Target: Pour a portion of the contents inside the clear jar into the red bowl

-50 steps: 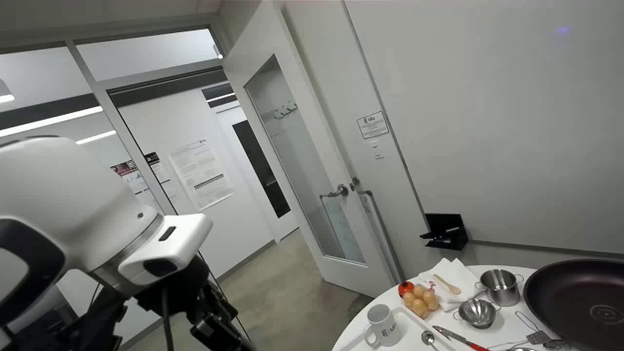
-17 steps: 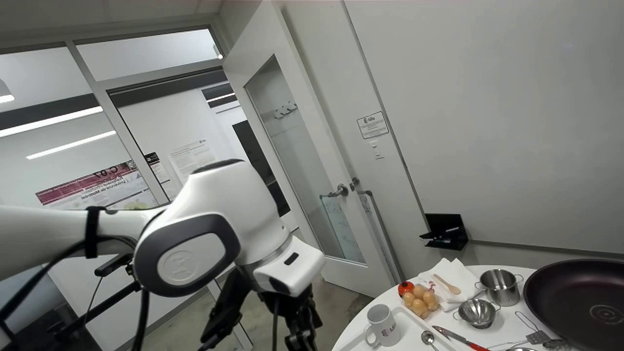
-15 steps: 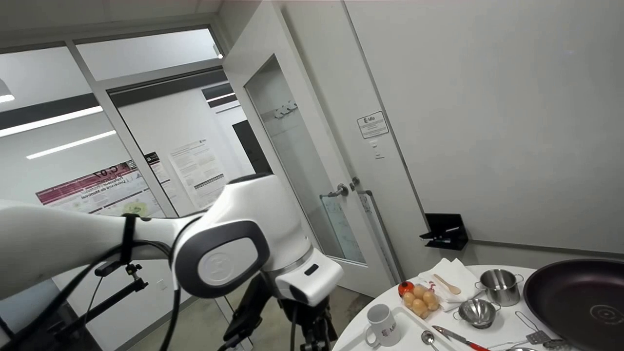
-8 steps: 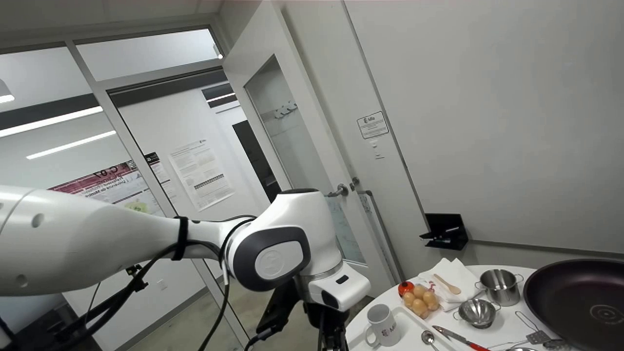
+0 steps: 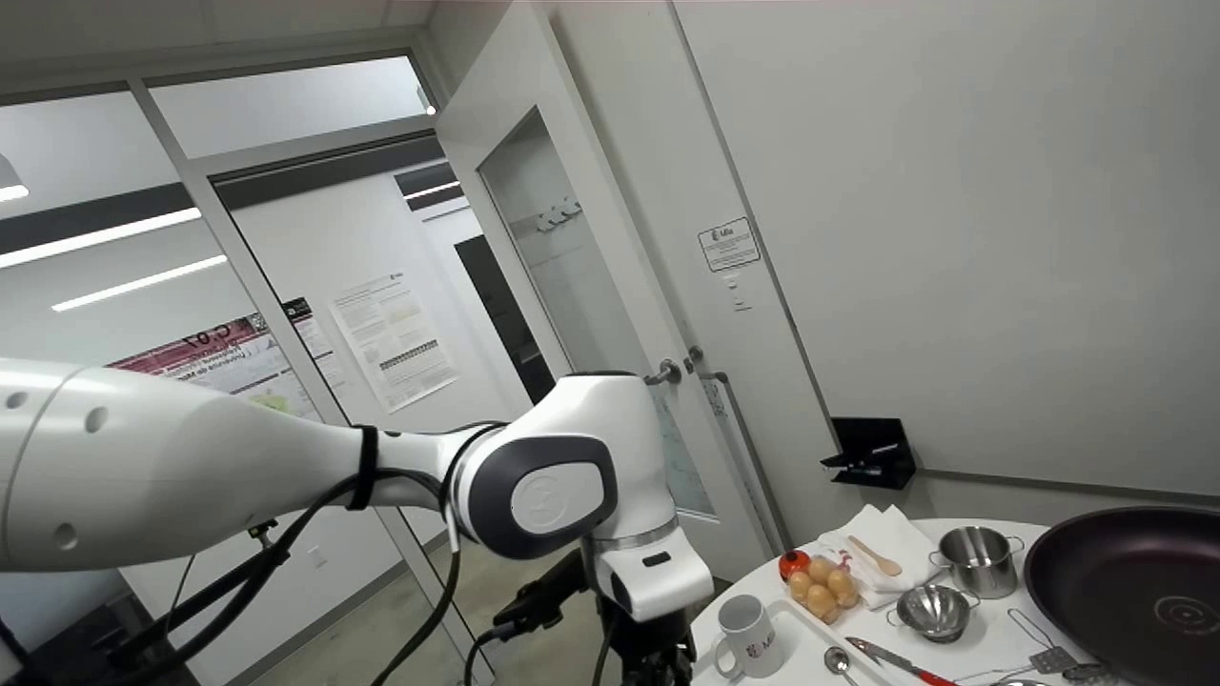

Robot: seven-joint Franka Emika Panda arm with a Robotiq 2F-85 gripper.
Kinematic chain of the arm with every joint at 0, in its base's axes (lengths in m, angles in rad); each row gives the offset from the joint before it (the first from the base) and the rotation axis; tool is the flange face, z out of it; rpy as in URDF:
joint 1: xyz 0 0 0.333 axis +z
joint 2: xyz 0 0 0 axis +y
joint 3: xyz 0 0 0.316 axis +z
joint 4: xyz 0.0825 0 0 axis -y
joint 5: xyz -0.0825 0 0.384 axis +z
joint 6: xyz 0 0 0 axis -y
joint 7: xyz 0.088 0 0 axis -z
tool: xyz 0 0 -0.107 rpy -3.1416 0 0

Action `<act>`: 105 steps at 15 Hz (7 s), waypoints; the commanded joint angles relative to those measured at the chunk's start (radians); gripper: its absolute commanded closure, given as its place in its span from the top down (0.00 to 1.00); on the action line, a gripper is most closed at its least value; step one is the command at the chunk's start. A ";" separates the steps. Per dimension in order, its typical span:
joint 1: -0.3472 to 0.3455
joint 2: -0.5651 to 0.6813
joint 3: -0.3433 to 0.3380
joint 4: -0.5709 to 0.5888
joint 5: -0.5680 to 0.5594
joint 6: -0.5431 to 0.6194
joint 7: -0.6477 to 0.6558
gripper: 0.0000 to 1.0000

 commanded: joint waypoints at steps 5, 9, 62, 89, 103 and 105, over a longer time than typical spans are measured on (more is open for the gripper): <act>-0.038 0.302 -0.042 0.142 0.131 0.011 0.069 1.00; -0.030 0.336 -0.062 0.117 0.134 0.022 0.066 1.00; 0.022 0.573 -0.155 0.189 0.080 0.526 0.485 0.02; 0.040 0.493 -0.167 0.122 0.085 0.562 0.505 0.07; 0.189 0.447 -0.137 0.290 -0.118 0.303 0.427 0.07; 0.190 0.445 -0.111 0.318 -0.142 0.272 0.356 0.07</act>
